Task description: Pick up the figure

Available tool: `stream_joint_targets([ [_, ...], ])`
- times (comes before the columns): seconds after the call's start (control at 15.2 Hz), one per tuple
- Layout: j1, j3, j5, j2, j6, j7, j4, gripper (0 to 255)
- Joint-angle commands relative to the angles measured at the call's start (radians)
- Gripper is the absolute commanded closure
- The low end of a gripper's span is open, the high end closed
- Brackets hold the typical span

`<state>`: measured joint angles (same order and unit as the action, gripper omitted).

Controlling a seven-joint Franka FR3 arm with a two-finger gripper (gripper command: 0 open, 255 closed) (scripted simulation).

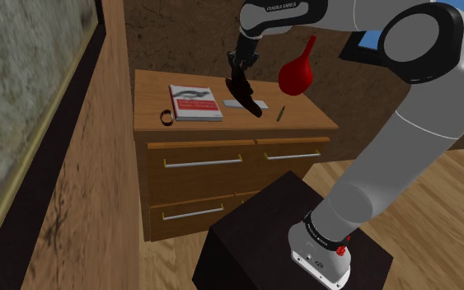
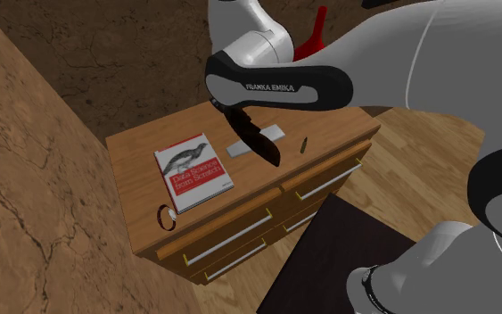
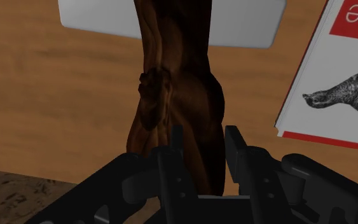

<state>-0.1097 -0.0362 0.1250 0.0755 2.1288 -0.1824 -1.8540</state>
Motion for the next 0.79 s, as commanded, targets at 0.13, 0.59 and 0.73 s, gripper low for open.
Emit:
stream_joint_targets([
  [0.13,-0.001,-0.001,-0.001,-0.004,-0.011,0.003,0.007,255],
  [0.59,0.0,0.0,-0.006,-0.015,-0.102,0.013,0.088,255],
  [0.73,0.0,0.001,-0.007,-0.016,-0.129,0.016,0.113,255],
])
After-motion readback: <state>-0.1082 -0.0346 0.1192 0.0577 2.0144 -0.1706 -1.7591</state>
